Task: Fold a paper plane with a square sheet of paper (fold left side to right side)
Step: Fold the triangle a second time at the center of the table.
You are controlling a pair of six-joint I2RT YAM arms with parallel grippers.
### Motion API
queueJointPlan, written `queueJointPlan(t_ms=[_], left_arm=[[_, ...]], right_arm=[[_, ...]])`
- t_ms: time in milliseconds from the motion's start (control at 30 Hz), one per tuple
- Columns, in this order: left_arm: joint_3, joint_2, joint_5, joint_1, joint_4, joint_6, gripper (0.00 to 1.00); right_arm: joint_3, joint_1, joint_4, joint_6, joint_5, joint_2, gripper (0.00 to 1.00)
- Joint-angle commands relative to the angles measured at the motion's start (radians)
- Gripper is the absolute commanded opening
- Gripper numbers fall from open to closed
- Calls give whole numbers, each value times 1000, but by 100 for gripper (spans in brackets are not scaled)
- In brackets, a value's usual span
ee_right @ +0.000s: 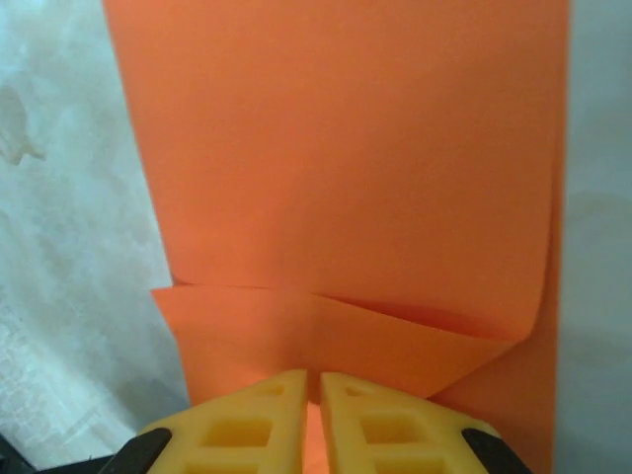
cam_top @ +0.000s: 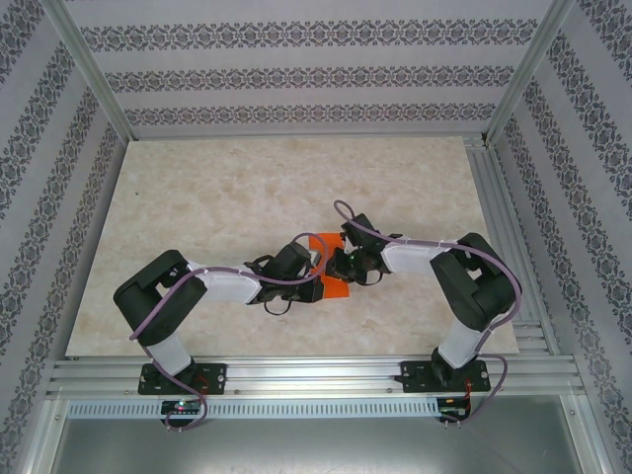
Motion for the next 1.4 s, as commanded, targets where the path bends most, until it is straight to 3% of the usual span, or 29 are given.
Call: queueJointPlan(t_ms=[0,533,767,900,1367], left_arm=[[-22,8,-14,-26,-97,6,8],[-166,-94,-37,-44,-94,-68,9],[-62,-183,-40,-18,-199,-21,9],[-32,-241,-16,7,-175,-24,11],[-12,-52,48,44,-17,-43,11]], right_arm=[[26,-1,-29,-2,58,31,14],[17,-20,-66,-11,66,52,14],[13,-20,-58,-11,54,47,14],[14,-19,-53,-10,46,41,14],[14,-17,-52,-11,34,37,14]])
